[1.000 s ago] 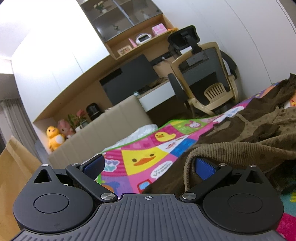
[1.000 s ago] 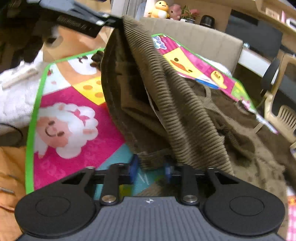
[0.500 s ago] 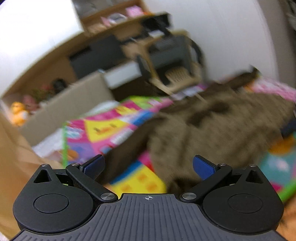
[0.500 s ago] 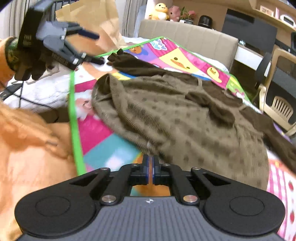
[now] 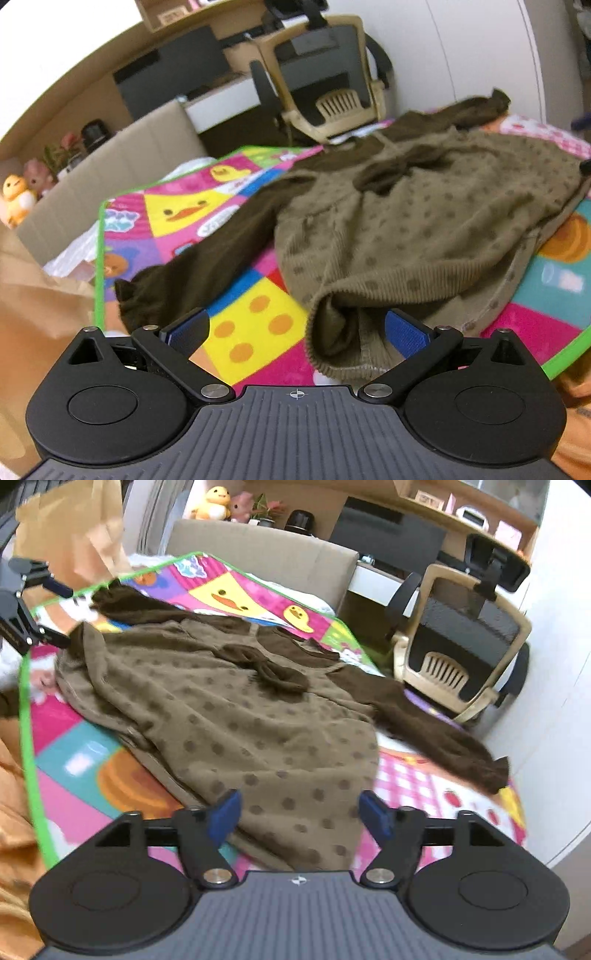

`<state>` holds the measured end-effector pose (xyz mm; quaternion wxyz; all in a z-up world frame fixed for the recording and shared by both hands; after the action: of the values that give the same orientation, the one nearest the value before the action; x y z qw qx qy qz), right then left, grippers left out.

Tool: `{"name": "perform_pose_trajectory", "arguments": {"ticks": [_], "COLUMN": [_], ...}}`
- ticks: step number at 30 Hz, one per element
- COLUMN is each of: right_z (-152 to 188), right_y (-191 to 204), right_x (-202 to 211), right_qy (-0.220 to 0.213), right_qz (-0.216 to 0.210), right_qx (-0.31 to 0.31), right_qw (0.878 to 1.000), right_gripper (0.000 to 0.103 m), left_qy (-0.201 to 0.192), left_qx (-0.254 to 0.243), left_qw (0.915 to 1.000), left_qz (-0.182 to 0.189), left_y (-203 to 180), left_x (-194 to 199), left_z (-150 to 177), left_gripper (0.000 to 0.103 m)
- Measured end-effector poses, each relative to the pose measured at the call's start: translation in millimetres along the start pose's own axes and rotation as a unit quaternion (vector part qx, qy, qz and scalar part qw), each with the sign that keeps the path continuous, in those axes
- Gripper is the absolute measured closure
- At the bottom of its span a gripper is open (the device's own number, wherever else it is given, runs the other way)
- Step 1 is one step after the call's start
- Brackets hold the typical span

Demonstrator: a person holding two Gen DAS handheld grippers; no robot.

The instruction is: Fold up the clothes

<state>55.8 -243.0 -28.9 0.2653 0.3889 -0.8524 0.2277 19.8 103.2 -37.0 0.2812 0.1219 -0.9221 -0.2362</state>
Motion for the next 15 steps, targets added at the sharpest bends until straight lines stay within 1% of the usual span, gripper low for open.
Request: {"name": "perform_pose_trajectory", "arguments": {"ticks": [2, 4, 5, 6, 7, 9, 10, 11, 13, 14, 15], "right_z": [3.4, 5.5, 6.6, 7.7, 7.5, 5.5, 4.4, 3.4, 1.7, 1.2, 0.8], "right_y": [-1.2, -3.0, -4.0, -4.9, -6.1, -8.9, -10.2, -11.6, -12.4, -10.4, -6.9], "right_x": [-1.8, -1.3, -1.1, -0.8, 0.2, 3.2, 4.8, 6.3, 8.7, 8.9, 8.4], "right_qy": [0.006, 0.006, 0.005, 0.005, 0.002, -0.006, -0.011, -0.015, -0.021, -0.022, -0.022], "right_qz": [0.010, 0.013, 0.014, 0.016, 0.017, 0.021, 0.023, 0.025, 0.026, 0.024, 0.020], "right_qx": [0.007, 0.000, -0.003, -0.006, -0.009, -0.013, -0.015, -0.017, -0.019, -0.017, -0.013], "right_qw": [1.000, 1.000, 1.000, 1.000, 1.000, 1.000, 1.000, 0.999, 0.999, 0.999, 0.999], "right_gripper": [0.026, 0.025, 0.025, 0.024, 0.023, 0.023, 0.023, 0.023, 0.023, 0.023, 0.023], "left_qy": [0.004, 0.001, -0.001, -0.003, -0.005, -0.009, -0.010, -0.008, 0.000, 0.004, 0.005], "left_qx": [-0.006, 0.005, 0.009, 0.013, 0.017, 0.025, 0.025, 0.019, 0.006, -0.002, -0.009], "left_qw": [0.9997, 0.9983, 0.9976, 0.9968, 0.9958, 0.9936, 0.9928, 0.9930, 0.9921, 0.9911, 0.9895], "left_qz": [0.024, 0.059, 0.069, 0.079, 0.089, 0.110, 0.116, 0.117, 0.125, 0.133, 0.144], "left_y": [-8.1, -13.2, -14.6, -16.0, -17.4, -20.1, -21.2, -21.9, -23.1, -24.1, -25.6], "left_x": [-8.9, -13.6, -11.9, -10.2, -8.5, -5.0, -1.7, 5.4, 21.9, 31.6, 42.2], "left_z": [2.3, 1.1, -0.1, -1.3, -2.6, -5.0, -4.8, -1.3, 7.3, 12.2, 17.5], "left_gripper": [0.000, 0.002, 0.012, 0.024, 0.050, 0.060, 0.076, 0.088, 0.090, 0.092, 0.092]}}
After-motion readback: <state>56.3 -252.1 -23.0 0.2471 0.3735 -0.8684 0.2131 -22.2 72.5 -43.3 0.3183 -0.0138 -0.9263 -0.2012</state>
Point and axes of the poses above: each gripper's, at about its wrist camera, not at the fingertips, and x roughly against the way its jaws point, y to its left, z to its underside, the point moved 5 cm from there along -x, roughly the way its jaws point, and after that the axes turned 14 degrees about -z, right-handed, at the moved point
